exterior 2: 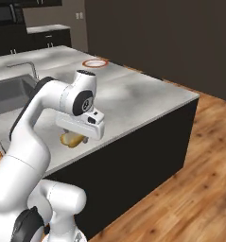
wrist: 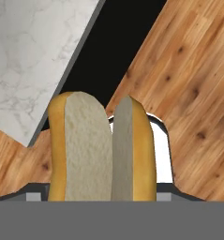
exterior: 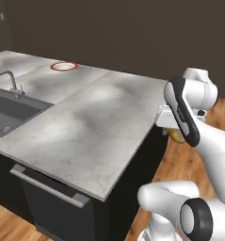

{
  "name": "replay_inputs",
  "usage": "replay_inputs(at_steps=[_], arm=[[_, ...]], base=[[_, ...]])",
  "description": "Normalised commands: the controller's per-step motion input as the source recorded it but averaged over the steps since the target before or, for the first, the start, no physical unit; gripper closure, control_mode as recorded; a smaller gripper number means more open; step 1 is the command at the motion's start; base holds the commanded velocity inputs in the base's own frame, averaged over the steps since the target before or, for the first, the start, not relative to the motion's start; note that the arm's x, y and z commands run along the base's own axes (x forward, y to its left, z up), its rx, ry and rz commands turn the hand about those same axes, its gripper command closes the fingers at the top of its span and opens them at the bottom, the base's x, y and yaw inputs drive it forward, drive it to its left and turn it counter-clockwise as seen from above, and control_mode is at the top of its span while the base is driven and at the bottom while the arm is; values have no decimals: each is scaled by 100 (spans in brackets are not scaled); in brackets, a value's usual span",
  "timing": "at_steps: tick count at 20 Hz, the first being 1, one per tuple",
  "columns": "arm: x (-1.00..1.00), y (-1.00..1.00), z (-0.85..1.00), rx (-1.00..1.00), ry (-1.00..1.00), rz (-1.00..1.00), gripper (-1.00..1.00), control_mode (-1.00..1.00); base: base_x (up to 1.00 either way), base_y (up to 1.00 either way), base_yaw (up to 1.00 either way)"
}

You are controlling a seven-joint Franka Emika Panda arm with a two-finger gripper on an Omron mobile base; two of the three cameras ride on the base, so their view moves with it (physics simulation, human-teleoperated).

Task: Move the hot dog bun to the plate on the dining table and place the condiment next to that plate. Then navigate to the fridge and take the sausage and place it on the plate as well.

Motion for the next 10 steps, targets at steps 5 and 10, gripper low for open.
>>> replay_inputs(at_steps=[5, 10], arm=[[0, 0, 0, 0, 0, 0, 100, 100], [0, 0, 0, 0, 0, 0, 100, 100]], base=[[86, -100, 14], [66, -100, 17]])
